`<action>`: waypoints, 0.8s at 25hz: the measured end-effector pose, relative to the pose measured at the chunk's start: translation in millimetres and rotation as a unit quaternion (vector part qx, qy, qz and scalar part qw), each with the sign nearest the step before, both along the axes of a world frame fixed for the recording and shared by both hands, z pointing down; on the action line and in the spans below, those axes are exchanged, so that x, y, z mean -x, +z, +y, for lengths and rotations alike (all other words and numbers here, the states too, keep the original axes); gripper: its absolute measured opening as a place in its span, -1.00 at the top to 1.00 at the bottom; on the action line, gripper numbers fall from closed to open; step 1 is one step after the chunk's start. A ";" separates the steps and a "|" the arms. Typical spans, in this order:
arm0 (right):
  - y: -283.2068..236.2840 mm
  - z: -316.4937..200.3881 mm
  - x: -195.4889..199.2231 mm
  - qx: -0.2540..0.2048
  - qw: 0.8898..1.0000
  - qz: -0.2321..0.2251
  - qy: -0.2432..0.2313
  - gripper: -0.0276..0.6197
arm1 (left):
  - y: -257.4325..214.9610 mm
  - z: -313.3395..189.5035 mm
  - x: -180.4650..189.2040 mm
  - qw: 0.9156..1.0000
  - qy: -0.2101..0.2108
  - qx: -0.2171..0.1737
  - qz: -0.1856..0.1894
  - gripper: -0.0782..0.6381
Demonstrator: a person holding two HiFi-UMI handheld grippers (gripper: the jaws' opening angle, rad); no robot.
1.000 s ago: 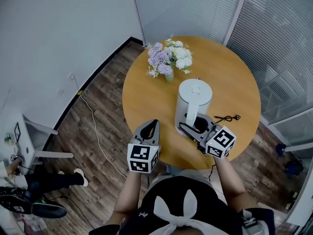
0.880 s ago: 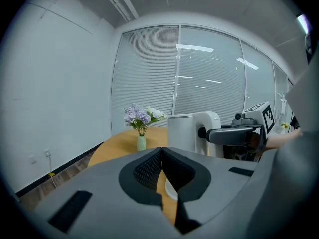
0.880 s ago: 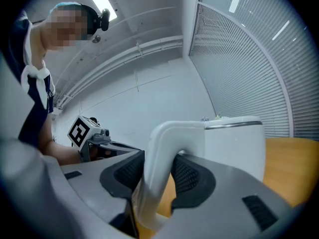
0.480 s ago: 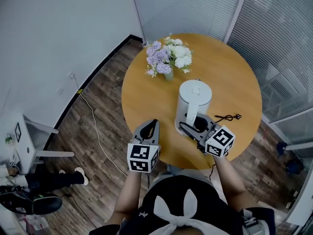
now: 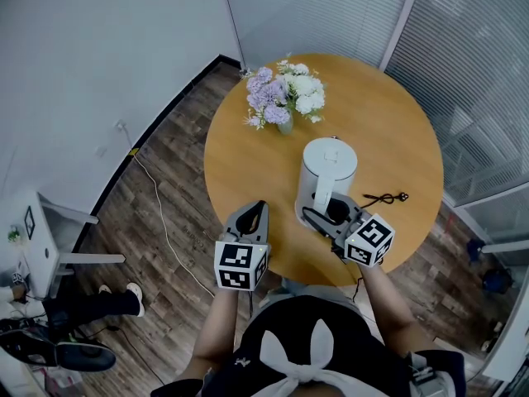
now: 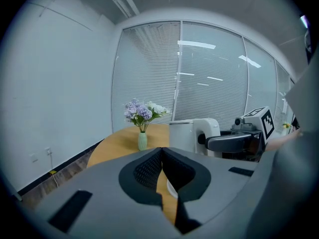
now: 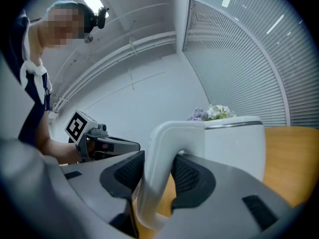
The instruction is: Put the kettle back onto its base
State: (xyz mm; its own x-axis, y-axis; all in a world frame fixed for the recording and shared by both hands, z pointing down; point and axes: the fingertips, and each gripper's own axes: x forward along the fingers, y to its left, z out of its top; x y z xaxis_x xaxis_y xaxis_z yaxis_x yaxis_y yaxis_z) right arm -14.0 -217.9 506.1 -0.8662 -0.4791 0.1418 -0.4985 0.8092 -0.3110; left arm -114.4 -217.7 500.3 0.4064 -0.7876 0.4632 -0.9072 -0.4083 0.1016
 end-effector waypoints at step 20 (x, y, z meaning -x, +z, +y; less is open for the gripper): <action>15.2 24.5 6.1 -0.003 1.000 0.013 0.006 0.39 | 8.6 2.0 -4.7 1.000 0.015 0.007 -0.006 0.71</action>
